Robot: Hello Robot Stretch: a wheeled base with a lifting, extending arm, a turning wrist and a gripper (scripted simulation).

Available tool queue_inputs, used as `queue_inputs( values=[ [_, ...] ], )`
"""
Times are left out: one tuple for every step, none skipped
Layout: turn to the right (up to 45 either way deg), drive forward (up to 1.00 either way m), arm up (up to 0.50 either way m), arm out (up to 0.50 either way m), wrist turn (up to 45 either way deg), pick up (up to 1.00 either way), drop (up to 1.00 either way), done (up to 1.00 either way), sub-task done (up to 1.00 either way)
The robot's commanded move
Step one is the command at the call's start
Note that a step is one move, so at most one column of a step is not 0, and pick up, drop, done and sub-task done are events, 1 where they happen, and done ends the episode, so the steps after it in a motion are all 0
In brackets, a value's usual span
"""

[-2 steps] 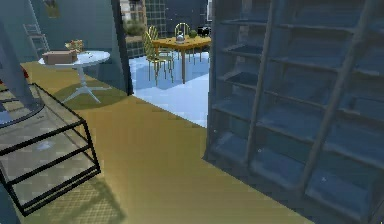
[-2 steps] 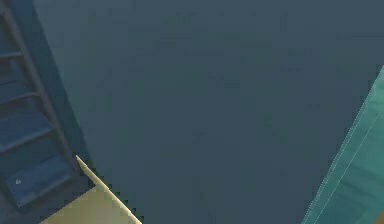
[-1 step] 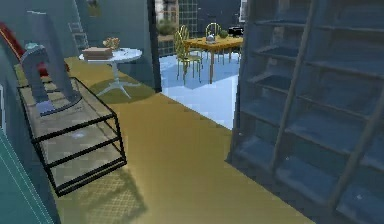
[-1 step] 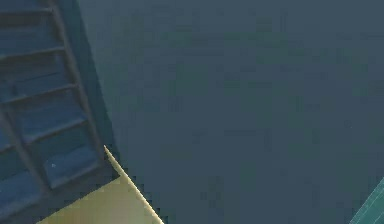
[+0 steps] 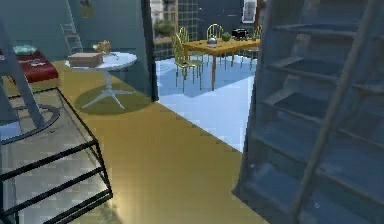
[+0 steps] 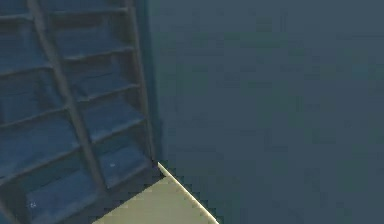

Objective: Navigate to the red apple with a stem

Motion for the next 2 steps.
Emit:
queue_inputs(
  values=[
    [-6.0, 0.00, 0.00, 0.00, 0.0, 0.00, 0.00, 0.00, 0.00],
    [0.0, 0.90, 0.00, 0.00, 0.0, 0.00, 0.00, 0.00, 0.00]
  ],
)
